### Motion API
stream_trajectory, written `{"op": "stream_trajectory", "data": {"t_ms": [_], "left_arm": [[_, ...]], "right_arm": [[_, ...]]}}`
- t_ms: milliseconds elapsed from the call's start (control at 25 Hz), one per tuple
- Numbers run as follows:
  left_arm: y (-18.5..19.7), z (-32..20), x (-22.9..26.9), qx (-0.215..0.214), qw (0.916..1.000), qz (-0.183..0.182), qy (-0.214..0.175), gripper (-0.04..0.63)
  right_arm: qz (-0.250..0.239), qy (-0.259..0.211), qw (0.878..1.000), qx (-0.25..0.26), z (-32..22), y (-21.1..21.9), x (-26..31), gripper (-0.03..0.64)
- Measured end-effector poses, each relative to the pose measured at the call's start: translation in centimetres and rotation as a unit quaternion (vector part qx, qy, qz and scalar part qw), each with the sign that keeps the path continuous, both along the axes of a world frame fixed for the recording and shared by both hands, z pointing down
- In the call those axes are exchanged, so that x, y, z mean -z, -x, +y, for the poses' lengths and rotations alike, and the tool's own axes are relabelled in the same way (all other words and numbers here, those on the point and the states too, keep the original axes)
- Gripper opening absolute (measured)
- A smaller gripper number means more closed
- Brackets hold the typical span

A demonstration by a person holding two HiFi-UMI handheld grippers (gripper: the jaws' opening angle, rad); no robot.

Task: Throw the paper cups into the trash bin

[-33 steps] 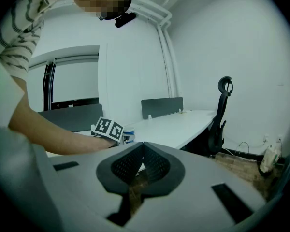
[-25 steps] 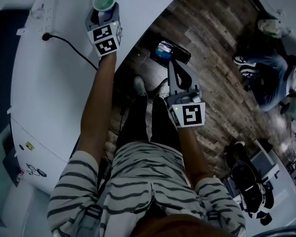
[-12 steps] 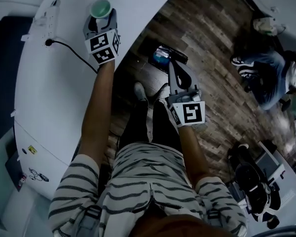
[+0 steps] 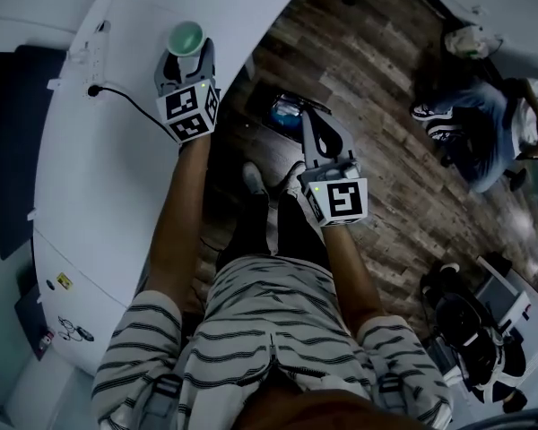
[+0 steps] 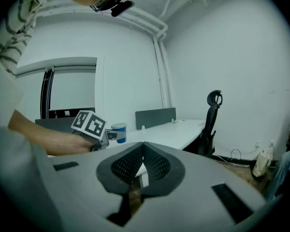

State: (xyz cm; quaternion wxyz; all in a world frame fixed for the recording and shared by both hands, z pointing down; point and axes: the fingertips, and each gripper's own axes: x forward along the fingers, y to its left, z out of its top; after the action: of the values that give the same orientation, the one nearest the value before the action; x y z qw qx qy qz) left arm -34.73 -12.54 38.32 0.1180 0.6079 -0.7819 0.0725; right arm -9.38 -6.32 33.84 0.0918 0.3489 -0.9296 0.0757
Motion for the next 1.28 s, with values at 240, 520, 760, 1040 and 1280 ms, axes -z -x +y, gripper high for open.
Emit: {"op": "stream_trajectory", "data": {"t_ms": [240,520,760,1040,1280], "left_arm": [[-3.8,1.3,2.9,-0.027,0.9996,-0.001,-0.011,0.291],[-7.8,3.2,6.4,-0.060,0.9979,0.001,-0.024,0.291],[-10.7,5.0,8.1,-0.087,0.9959,0.003,-0.026,0.291],[-14.5,7.4,9.5,-0.121,0.9921,0.005,-0.030,0.291],[-17.3,8.6,11.1,-0.146,0.9884,0.012,-0.042,0.291]], "right_arm": [[-0.019,-0.013,1.000,0.001,0.5,-1.8,1.6,0.008],[-0.026,-0.022,0.999,-0.004,1.6,-3.4,3.7,0.008],[-0.030,-0.027,0.999,-0.018,2.6,-5.4,4.9,0.008],[-0.028,-0.030,0.999,-0.028,3.5,-7.2,6.1,0.008],[-0.036,-0.049,0.997,-0.042,3.5,-9.0,8.0,0.008]]}}
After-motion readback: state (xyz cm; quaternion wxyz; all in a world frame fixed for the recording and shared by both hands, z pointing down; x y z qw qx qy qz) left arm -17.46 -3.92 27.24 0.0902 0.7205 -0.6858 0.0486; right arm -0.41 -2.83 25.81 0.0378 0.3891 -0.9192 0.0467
